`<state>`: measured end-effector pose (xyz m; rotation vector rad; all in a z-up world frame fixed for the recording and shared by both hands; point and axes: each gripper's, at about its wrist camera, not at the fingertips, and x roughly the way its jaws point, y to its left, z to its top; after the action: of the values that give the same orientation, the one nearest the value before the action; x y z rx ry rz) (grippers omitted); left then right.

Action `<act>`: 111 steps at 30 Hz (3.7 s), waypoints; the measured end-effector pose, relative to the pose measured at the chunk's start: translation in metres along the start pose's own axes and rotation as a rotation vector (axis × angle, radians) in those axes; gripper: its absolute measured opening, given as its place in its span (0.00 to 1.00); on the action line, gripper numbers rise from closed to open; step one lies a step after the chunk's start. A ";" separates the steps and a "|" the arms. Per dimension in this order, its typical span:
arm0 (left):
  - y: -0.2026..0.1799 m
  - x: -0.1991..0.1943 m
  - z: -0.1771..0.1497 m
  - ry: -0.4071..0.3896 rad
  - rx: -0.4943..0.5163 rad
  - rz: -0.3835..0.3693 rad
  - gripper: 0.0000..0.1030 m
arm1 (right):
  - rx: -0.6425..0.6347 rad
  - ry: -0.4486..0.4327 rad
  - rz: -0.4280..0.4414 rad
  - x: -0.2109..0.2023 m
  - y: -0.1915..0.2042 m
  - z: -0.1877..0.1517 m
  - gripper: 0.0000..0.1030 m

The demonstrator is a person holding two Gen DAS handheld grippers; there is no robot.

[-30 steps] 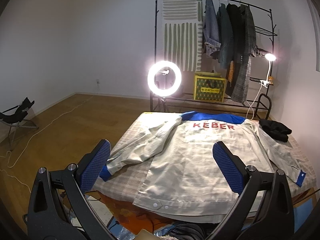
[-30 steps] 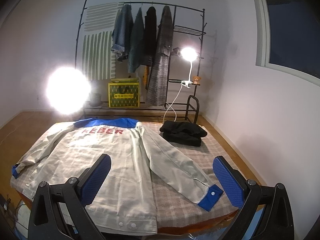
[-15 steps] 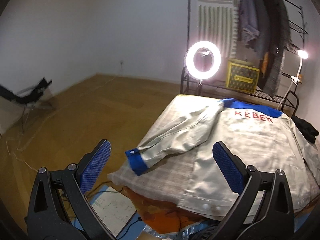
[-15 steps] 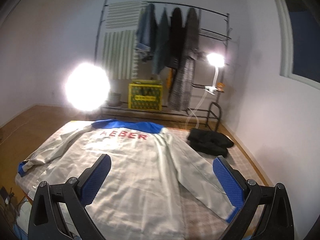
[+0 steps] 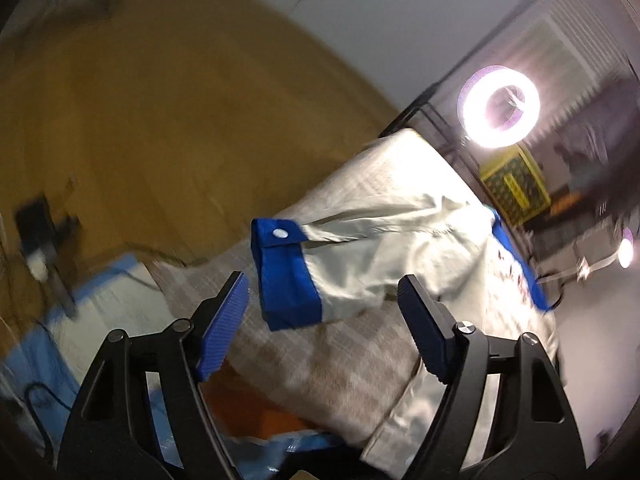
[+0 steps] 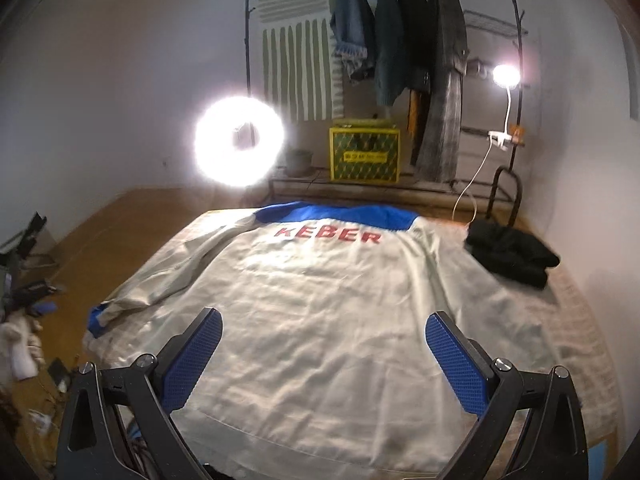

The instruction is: Fold large clothes

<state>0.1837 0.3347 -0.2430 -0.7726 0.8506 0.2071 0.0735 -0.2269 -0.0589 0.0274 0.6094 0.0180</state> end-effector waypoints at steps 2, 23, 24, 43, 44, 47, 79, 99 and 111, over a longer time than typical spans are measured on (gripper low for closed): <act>0.015 0.022 0.004 0.040 -0.071 -0.001 0.76 | 0.005 0.007 0.001 0.003 -0.001 -0.001 1.00; 0.048 0.123 0.038 0.115 -0.275 -0.003 0.54 | -0.044 0.061 -0.075 0.012 -0.007 -0.002 1.00; 0.048 0.123 0.039 0.111 -0.271 -0.002 0.44 | -0.041 0.061 -0.078 0.012 -0.008 -0.001 1.00; -0.071 0.003 0.032 -0.092 0.096 -0.255 0.01 | -0.031 0.126 0.102 0.043 0.018 -0.012 0.77; -0.084 -0.005 0.026 -0.097 0.132 -0.269 0.01 | -0.024 0.139 0.124 0.047 0.019 -0.013 0.74; -0.122 -0.028 -0.001 -0.099 0.241 -0.317 0.01 | -0.005 0.184 0.180 0.064 0.024 -0.015 0.55; -0.183 -0.053 -0.245 0.187 0.786 -0.322 0.01 | 0.185 0.562 0.475 0.323 0.115 0.006 0.28; -0.083 -0.038 -0.178 0.261 0.292 -0.374 0.50 | -0.023 0.282 0.538 0.164 0.105 -0.021 0.82; -0.087 0.010 -0.184 0.365 0.198 -0.415 0.05 | 0.024 0.605 0.583 0.221 0.139 -0.100 0.51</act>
<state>0.1197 0.1443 -0.2798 -0.7931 1.0136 -0.3932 0.1962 -0.0808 -0.2633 0.2281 1.1891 0.6016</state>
